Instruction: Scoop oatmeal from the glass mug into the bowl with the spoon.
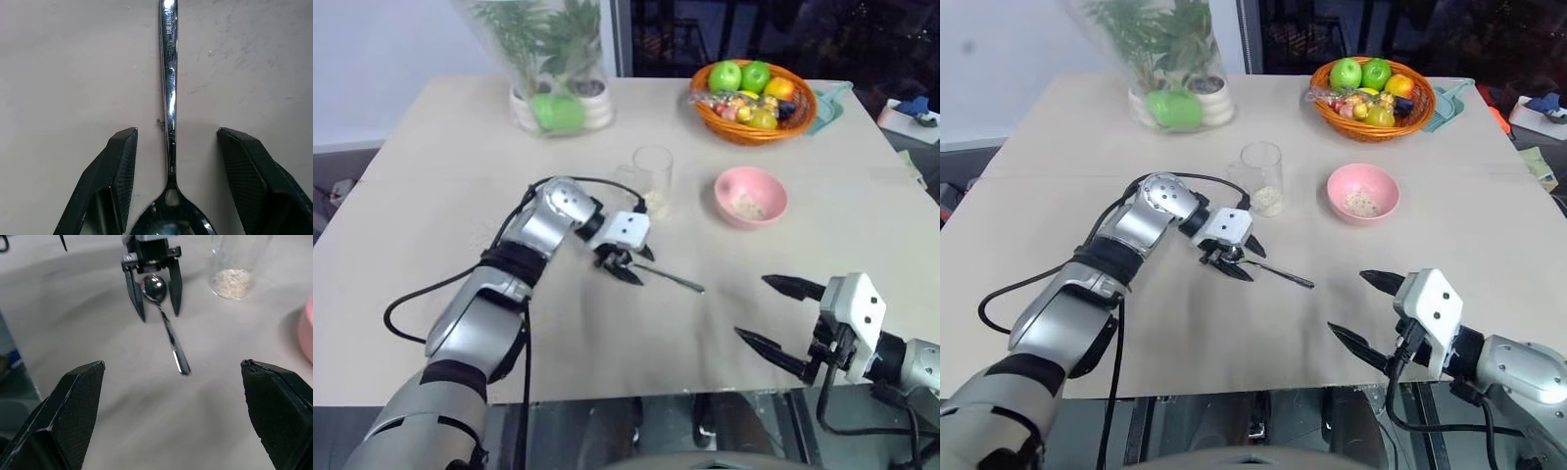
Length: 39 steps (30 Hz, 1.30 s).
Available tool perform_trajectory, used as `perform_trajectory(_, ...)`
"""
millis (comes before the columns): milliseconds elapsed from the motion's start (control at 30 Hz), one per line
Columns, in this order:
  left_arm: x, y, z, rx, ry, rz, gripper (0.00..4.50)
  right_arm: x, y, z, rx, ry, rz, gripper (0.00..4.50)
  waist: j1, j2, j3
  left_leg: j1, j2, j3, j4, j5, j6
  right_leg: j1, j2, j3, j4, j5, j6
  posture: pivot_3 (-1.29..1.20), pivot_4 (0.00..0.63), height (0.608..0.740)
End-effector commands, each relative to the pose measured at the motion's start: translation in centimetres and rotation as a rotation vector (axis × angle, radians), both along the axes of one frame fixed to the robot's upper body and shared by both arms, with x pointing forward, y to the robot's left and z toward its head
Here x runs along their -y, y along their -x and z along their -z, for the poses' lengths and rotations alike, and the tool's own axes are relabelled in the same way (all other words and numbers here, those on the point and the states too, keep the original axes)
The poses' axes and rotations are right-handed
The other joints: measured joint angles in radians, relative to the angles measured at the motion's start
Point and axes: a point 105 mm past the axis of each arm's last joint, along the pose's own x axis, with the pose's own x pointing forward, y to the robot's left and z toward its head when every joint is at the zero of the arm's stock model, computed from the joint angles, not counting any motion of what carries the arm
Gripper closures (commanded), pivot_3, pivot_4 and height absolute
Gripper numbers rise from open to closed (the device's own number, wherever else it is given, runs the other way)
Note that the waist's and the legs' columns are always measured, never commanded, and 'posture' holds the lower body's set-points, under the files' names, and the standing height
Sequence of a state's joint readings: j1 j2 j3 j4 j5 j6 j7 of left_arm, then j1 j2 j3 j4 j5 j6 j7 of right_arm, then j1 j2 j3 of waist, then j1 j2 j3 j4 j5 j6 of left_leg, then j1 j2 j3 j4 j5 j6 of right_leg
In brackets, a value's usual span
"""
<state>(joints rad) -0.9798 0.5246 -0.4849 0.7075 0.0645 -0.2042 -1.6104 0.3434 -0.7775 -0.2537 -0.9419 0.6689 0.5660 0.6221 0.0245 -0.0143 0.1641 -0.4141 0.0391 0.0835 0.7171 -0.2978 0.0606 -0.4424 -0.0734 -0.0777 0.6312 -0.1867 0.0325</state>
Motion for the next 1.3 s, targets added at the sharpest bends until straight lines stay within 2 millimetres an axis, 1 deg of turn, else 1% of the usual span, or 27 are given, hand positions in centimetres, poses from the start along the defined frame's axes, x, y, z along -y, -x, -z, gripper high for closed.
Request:
perform_trajectory(33, -0.4, 0.4, 0.6, -0.023, -0.046, 0.014, 2.97, -0.3, 0.1, -1.1, 0.066, -0.006, -0.002, 0.0, -0.001, 0.0, 0.0, 0.0, 0.0, 0.0, 0.001, -0.001, 0.001, 0.0, 0.0, 0.0, 0.001, 0.0, 0.0, 0.0, 0.15, 0.74)
perform_trajectory(67, -0.3, 0.5, 0.6, -0.033, -0.043, 0.012, 3.48, -0.3, 0.0, -1.0, 0.064, -0.008, -0.001, 0.0, -0.001, 0.0, 0.0, 0.0, 0.0, 0.0, 0.001, -0.001, 0.001, 0.0, 0.0, 0.0, 0.001, 0.0, 0.0, 0.0, 0.15, 0.74)
perform_trajectory(100, -0.3, 0.6, 0.6, -0.041, -0.038, 0.009, 3.79, -0.3, 0.0, -1.0, 0.061, -0.01, -0.001, 0.0, -0.001, 0.0, 0.0, 0.0, 0.0, -0.001, 0.002, -0.001, 0.001, 0.0, 0.0, 0.0, 0.002, 0.0, 0.0, 0.0, 0.15, 0.74)
perform_trajectory(133, -0.2, 0.7, 0.5, -0.047, -0.032, 0.006, 4.21, -0.3, 0.0, -1.0, 0.058, -0.014, 0.0, 0.0, -0.002, 0.0, 0.0, 0.0, 0.0, -0.001, 0.002, -0.001, 0.001, 0.0, 0.0, 0.0, 0.002, 0.0, 0.0, 0.0, 0.15, 0.74)
perform_trajectory(167, -0.1, 0.8, 0.5, -0.05, -0.026, 0.007, 4.41, -0.3, 0.0, -0.9, 0.057, -0.015, 0.002, 0.0, -0.002, 0.0, 0.0, 0.0, 0.0, -0.001, 0.002, -0.001, 0.002, 0.0, 0.0, 0.0, 0.002, 0.0, 0.0, 0.0, 0.15, 0.74)
perform_trajectory(200, -0.1, 0.9, 0.5, -0.052, -0.023, 0.008, 4.41, -0.2, -0.1, -0.9, 0.057, -0.015, 0.003, 0.0, -0.004, 0.0, 0.0, 0.0, 0.0, -0.001, 0.002, -0.001, 0.002, 0.0, 0.0, 0.0, 0.002, 0.0, 0.0, 0.0, 0.15, 0.74)
perform_trajectory(333, 1.1, 1.1, -0.5, -0.044, 0.098, -0.01, 4.41, 0.0, -0.8, -0.8, 0.019, -0.06, 0.052, 0.0, -0.005, 0.0, 0.0, 0.0, 0.0, 0.0, 0.002, -0.001, 0.002, 0.0, 0.0, 0.001, 0.002, 0.0, 0.0, 0.0, 0.15, 0.74)
perform_trajectory(400, 1.7, 1.2, -1.6, -0.028, 0.184, -0.038, 4.41, -0.1, -1.1, -0.7, -0.012, -0.111, 0.081, 0.0, -0.005, 0.0, 0.0, 0.0, 0.0, 0.0, 0.002, -0.001, 0.001, 0.0, 0.0, 0.001, 0.002, 0.0, 0.0, 0.0, 0.15, 0.74)
perform_trajectory(533, 2.9, 1.8, -4.6, 0.042, 0.381, -0.09, 4.41, -0.1, -1.2, -0.9, -0.021, -0.18, 0.135, 0.0, -0.004, 0.0, 0.0, -0.001, 0.0, -0.001, 0.003, 0.001, -0.003, 0.0, -0.001, 0.0, 0.003, 0.0, 0.0, 0.0, 0.15, 0.74)
perform_trajectory(633, 3.4, 2.1, -6.4, 0.142, 0.507, -0.137, 4.41, 0.5, -1.7, -1.3, -0.034, -0.272, 0.22, 0.0, -0.006, 0.0, 0.0, 0.0, 0.001, -0.001, 0.003, 0.002, -0.003, 0.0, -0.001, 0.001, 0.003, 0.0, 0.0, 0.0, 0.15, 0.74)
perform_trajectory(733, 3.7, 1.9, -7.0, 0.252, 0.587, -0.201, 4.41, 1.0, -2.4, -1.5, -0.062, -0.358, 0.277, 0.0, -0.008, 0.0, 0.0, 0.001, 0.0, 0.0, 0.003, 0.002, -0.003, 0.0, -0.001, 0.002, 0.004, 0.0, 0.0, 0.0, 0.15, 0.74)
perform_trajectory(800, 4.2, 1.3, -7.6, 0.317, 0.66, -0.261, 4.41, 0.6, -2.9, -1.9, -0.065, -0.4, 0.274, 0.0, -0.008, 0.0, 0.0, 0.002, 0.0, 0.001, 0.003, 0.002, -0.003, 0.0, -0.001, 0.003, 0.005, 0.0, 0.0, 0.0, 0.15, 0.74)
perform_trajectory(900, 4.8, 0.2, -7.5, 0.482, 0.716, -0.307, 4.41, -1.7, -4.6, -3.4, -0.092, -0.551, 0.211, 0.0, -0.01, -0.001, -0.001, 0.003, 0.0, 0.001, 0.003, 0.002, -0.003, 0.0, 0.002, 0.007, 0.006, 0.0, 0.0, 0.0, 0.15, 0.74)
perform_trajectory(967, 5.1, -0.1, -7.5, 0.537, 0.744, -0.319, 4.41, -2.5, -5.8, -3.6, -0.111, -0.584, 0.209, 0.0, -0.013, -0.001, -0.001, 0.004, 0.0, 0.003, 0.003, 0.001, -0.002, 0.0, 0.002, 0.009, 0.006, 0.0, 0.0, 0.0, 0.15, 0.74)
perform_trajectory(1067, 5.5, 0.1, -7.8, 0.598, 0.795, -0.312, 4.41, -3.6, -8.5, -4.0, -0.127, -0.655, 0.255, 0.0, -0.01, -0.001, -0.001, 0.004, 0.0, 0.004, 0.002, 0.002, -0.003, 0.0, 0.002, 0.01, 0.007, 0.0, 0.0, 0.0, 0.15, 0.74)
perform_trajectory(1167, 5.8, 0.3, -8.3, 0.608, 0.851, -0.313, 4.41, -4.0, -9.9, -4.6, -0.129, -0.702, 0.271, 0.0, -0.007, -0.001, -0.001, 0.002, 0.0, 0.004, 0.002, 0.002, -0.003, -0.002, 0.002, 0.009, 0.007, 0.0, 0.0, 0.0, 0.15, 0.74)
perform_trajectory(1300, 5.8, 0.7, -8.7, 0.621, 0.873, -0.316, 4.41, -4.0, -10.8, -5.5, -0.114, -0.732, 0.27, 0.0, -0.009, 0.0, -0.001, 0.001, -0.001, 0.005, 0.003, 0.001, -0.003, -0.002, 0.001, 0.01, 0.007, 0.0, 0.0, 0.0, 0.15, 0.74)
